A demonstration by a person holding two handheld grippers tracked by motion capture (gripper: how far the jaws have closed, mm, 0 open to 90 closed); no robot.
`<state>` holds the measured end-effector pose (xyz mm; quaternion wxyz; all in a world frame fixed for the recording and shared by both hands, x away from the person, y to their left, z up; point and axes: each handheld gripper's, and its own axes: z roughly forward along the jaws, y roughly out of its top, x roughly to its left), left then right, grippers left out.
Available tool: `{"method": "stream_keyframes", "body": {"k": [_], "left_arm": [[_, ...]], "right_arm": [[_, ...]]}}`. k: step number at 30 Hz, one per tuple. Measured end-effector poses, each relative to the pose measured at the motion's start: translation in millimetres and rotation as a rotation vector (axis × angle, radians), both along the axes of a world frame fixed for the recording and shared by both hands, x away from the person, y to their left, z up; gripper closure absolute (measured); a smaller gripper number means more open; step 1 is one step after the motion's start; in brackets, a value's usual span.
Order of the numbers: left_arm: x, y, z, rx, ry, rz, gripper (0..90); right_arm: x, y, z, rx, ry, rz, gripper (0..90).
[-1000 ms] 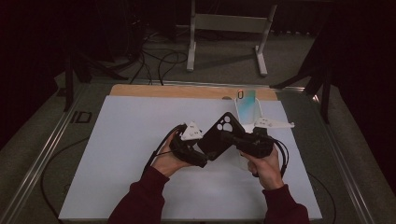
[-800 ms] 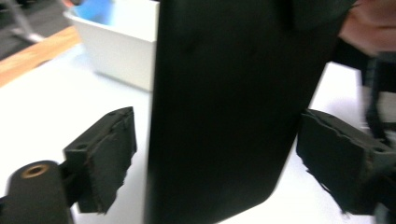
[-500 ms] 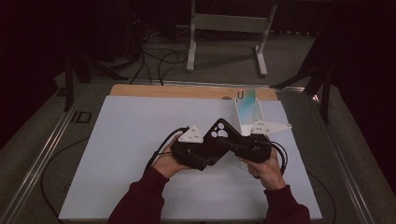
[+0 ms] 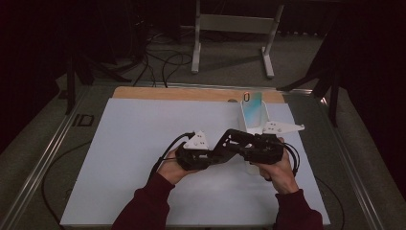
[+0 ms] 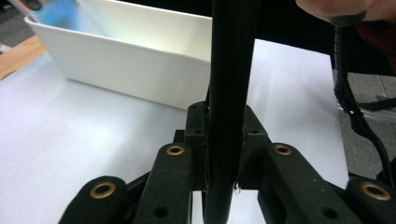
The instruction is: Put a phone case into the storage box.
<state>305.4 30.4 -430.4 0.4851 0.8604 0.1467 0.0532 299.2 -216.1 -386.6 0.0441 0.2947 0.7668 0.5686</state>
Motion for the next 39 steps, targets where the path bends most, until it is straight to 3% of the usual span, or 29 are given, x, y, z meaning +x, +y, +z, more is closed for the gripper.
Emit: {"method": "stream_keyframes", "body": {"k": [2, 3, 5, 9, 15, 18, 19, 22, 29, 39], "left_arm": [[-0.2, 0.4, -0.1, 0.002, -0.006, 0.001, 79.4], [-1.0, 0.4, 0.1, 0.002, -0.017, 0.005, 79.5], [-1.8, 1.2, 1.3, -0.002, -0.024, 0.020, 79.7], [-1.5, 3.5, 3.1, -0.011, -0.032, 0.046, 80.0], [-1.4, 4.3, 3.0, -0.024, -0.045, 0.095, 80.1], [-1.4, 4.3, 3.0, -0.024, -0.045, 0.095, 80.1], [-1.7, 3.5, 1.4, -0.023, -0.048, 0.122, 80.1], [-2.1, 2.7, 0.8, -0.030, -0.049, 0.131, 80.1], [-3.7, -2.1, -1.5, -0.031, -0.056, 0.146, 80.1], [-7.3, -11.1, -6.8, -0.044, -0.009, 0.111, 80.1]], "right_arm": [[-0.2, 0.6, 0.6, -0.021, -0.005, -0.009, 44.5], [-0.4, 0.9, 0.5, -0.033, -0.008, -0.017, 37.2], [-0.3, 1.6, -0.2, -0.067, -0.010, -0.057, 31.8], [0.6, -0.8, -2.7, -0.052, -0.005, -0.097, 23.0], [-1.2, -2.3, 0.1, -0.041, -0.019, -0.148, 18.1], [-1.7, -2.3, 0.9, -0.037, -0.026, -0.153, 17.6], [-1.7, -2.3, 0.9, -0.037, -0.026, -0.153, 17.6], [-4.7, 1.7, 8.9, -0.007, -0.041, -0.207, 13.2], [-3.4, 11.2, 13.0, 0.035, -0.047, -0.258, 11.0], [0.0, 21.8, 11.6, 0.051, -0.040, -0.298, 11.4]]}}
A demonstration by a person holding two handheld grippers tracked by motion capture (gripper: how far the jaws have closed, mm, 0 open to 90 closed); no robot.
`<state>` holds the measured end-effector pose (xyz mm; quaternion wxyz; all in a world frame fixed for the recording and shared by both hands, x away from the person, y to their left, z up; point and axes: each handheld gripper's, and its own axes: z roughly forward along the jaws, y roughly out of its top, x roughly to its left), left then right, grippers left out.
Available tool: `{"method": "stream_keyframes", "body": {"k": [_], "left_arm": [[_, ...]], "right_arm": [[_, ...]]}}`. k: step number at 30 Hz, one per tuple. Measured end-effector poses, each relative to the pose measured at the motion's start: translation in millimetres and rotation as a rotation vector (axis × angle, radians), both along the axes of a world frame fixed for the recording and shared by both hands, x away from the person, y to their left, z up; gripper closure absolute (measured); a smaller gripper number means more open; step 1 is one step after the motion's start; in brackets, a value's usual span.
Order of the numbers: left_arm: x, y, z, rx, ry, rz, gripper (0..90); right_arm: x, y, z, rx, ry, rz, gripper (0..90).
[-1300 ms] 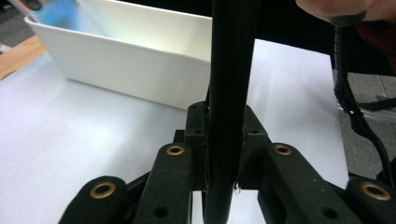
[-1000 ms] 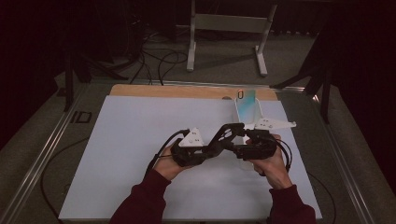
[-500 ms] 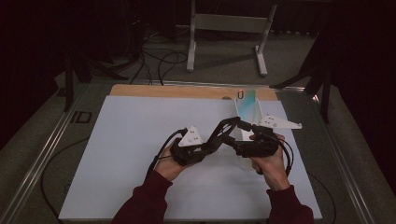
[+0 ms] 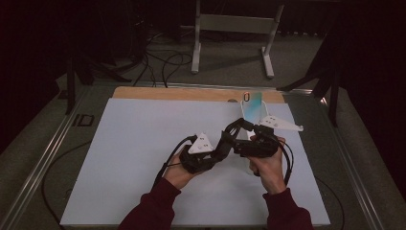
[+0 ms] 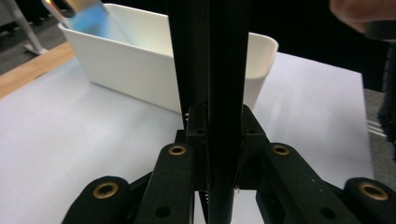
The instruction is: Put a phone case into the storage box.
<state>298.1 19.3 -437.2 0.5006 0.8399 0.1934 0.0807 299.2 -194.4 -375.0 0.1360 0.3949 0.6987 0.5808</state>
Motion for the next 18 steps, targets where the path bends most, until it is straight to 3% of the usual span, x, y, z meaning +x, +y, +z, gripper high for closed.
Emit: {"method": "stream_keyframes", "body": {"k": [3, 11, 14, 18], "left_arm": [[-0.3, -1.6, -0.6, -0.018, 0.016, -0.014, 80.0], [0.4, -0.6, 0.0, -0.010, 0.011, 0.001, 79.4], [-0.3, 0.4, 0.9, -0.009, 0.003, -0.011, 73.4], [-1.3, 2.8, 3.6, -0.008, -0.004, 0.005, 56.8]], "right_arm": [[1.1, 1.1, -1.0, 0.010, -0.002, -0.007, 11.6], [-1.1, 1.8, 0.8, 0.001, -0.005, -0.024, 13.5], [-1.5, 3.5, 1.9, -0.010, -0.009, -0.021, 13.8], [-0.8, 1.9, 3.0, -0.011, -0.016, -0.032, 13.9]]}}
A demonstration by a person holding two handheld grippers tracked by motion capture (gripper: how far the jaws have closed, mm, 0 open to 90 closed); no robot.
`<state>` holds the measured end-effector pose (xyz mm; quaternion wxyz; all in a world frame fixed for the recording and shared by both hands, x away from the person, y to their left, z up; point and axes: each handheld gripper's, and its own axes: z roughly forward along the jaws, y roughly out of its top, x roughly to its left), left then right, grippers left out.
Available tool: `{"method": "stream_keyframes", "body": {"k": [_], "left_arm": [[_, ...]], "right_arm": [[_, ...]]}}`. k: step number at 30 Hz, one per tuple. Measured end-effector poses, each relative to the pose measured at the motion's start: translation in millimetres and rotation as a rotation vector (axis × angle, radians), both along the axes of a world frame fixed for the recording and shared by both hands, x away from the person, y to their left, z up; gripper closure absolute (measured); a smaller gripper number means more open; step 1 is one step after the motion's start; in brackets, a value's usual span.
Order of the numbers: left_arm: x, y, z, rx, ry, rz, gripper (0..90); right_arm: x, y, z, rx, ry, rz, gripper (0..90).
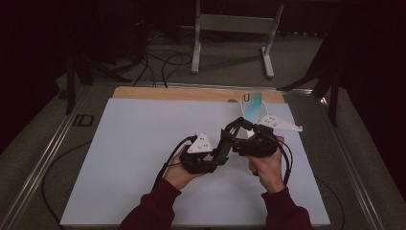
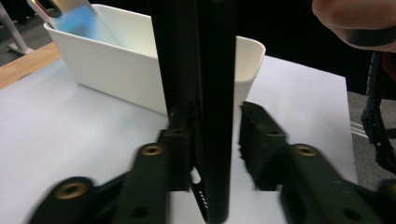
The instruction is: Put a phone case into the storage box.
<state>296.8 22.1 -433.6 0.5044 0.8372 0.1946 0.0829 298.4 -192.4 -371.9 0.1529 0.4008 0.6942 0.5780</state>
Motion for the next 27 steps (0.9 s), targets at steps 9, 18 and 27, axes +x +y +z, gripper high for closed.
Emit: {"method": "stream_keyframes", "body": {"k": [9, 18, 27], "left_arm": [[4.0, 9.9, 5.7, -0.013, -0.006, 0.099, 18.8], [8.2, 22.3, 10.0, -0.010, -0.003, 0.140, 1.1], [9.6, 36.2, 14.5, -0.021, -0.025, 0.175, 0.0]], "right_arm": [[1.8, -3.9, 1.2, 0.000, -0.006, -0.020, 13.9], [3.4, -4.2, 4.0, -0.005, -0.013, -0.022, 13.9], [6.6, -3.5, 6.2, -0.010, -0.017, -0.028, 13.9]]}}
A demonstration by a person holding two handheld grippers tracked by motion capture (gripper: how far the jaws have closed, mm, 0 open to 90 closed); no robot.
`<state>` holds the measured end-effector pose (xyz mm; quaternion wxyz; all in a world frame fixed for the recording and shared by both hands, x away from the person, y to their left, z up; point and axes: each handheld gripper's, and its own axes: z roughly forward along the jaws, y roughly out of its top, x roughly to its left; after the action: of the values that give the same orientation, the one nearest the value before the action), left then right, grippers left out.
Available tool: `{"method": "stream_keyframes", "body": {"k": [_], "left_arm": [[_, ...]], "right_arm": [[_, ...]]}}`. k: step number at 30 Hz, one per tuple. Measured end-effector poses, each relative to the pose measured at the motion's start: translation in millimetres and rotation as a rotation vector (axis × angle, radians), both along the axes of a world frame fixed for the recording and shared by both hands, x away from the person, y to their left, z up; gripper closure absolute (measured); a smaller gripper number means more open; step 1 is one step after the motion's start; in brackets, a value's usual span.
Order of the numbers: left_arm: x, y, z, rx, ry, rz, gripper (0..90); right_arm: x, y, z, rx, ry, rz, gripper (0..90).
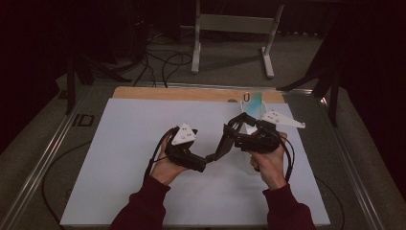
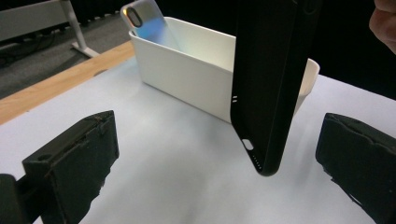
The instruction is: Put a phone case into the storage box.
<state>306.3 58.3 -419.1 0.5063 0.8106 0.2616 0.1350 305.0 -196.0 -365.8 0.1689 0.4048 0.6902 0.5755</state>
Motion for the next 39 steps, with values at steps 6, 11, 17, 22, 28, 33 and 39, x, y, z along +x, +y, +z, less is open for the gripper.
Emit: {"method": "stream_keyframes", "body": {"k": [6, 11, 17, 22, 28, 33, 39], "left_arm": [[-2.8, 12.5, 3.6, 0.012, -0.042, 0.043, 0.0], [-3.2, 26.4, 5.5, 0.013, -0.059, 0.077, 0.0], [-4.7, 41.0, 5.0, 0.015, -0.084, 0.131, 0.0], [-7.0, 54.7, 2.2, 0.025, -0.105, 0.176, 0.0], [-9.9, 72.4, -1.9, 0.035, -0.107, 0.215, 0.0], [-12.9, 87.8, -6.3, 0.034, -0.113, 0.246, 0.0], [-16.5, 102.1, -13.3, 0.055, -0.118, 0.283, 0.0]], "right_arm": [[1.7, -1.0, 1.7, -0.009, -0.007, -0.004, 13.9], [3.4, -3.3, 3.0, -0.007, -0.012, -0.011, 13.9], [5.5, -3.4, 3.7, -0.005, -0.011, -0.016, 13.9], [8.4, -4.7, 3.6, -0.009, -0.017, -0.024, 14.0], [11.4, -9.5, 3.9, -0.008, -0.026, -0.029, 13.9], [14.9, -13.4, 4.7, -0.004, -0.029, -0.044, 14.0], [19.7, -17.4, 5.3, -0.007, -0.036, -0.057, 14.0]]}}
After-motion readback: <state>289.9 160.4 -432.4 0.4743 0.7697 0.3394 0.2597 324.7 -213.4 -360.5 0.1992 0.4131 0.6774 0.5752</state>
